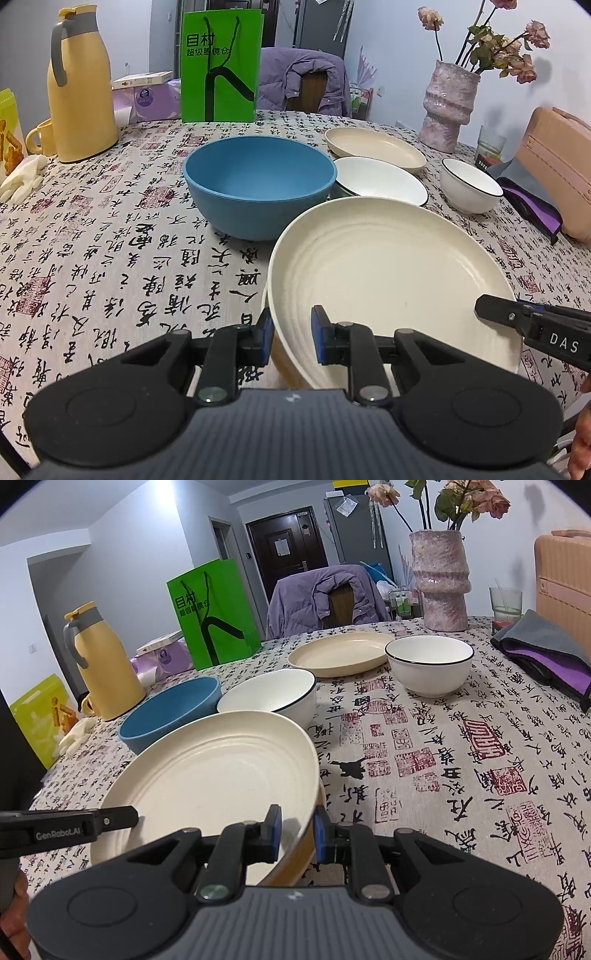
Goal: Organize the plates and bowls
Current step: 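Lower the held cream plate onto the cloth beside the blue bowl, then open both grippers to release the cream plate rim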
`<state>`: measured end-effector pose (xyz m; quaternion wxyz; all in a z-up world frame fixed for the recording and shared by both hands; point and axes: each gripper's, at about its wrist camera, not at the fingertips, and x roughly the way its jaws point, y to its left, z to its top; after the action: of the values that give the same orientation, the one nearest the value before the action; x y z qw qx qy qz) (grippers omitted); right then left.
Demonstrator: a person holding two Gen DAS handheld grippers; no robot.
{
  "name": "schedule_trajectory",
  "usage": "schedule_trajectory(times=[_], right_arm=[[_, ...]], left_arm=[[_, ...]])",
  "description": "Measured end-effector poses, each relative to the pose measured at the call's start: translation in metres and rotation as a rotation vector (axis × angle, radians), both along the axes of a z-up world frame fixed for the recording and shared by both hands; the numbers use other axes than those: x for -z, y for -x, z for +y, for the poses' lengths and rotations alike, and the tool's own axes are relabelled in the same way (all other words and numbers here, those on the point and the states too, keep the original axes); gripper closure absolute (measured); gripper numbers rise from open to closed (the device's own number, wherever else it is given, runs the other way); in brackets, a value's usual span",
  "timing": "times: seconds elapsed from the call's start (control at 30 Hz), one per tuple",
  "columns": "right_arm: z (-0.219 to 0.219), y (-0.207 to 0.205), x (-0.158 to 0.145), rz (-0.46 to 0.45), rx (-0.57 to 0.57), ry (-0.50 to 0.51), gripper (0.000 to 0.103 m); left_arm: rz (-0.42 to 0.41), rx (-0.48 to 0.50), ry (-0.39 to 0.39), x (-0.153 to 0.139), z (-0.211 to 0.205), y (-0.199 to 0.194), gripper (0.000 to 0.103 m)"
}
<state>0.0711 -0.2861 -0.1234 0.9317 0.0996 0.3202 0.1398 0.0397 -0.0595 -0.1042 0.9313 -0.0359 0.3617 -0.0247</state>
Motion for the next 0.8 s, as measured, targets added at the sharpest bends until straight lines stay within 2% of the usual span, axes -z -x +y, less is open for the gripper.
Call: schedule_trajectory(times=[0.23,0.8], right_arm=[[0.008,0.004,-0.001,-0.024,-0.006,0.072,0.085],[0.035,0.009,0.007,-0.069,-0.014,0.305,0.083]], left_arm=[[-0.009,0.008,-0.031,0.001,-0.003,0.002,0.081],[-0.024,0.025,-0.211,0.009,-0.023,0.006,0.082]])
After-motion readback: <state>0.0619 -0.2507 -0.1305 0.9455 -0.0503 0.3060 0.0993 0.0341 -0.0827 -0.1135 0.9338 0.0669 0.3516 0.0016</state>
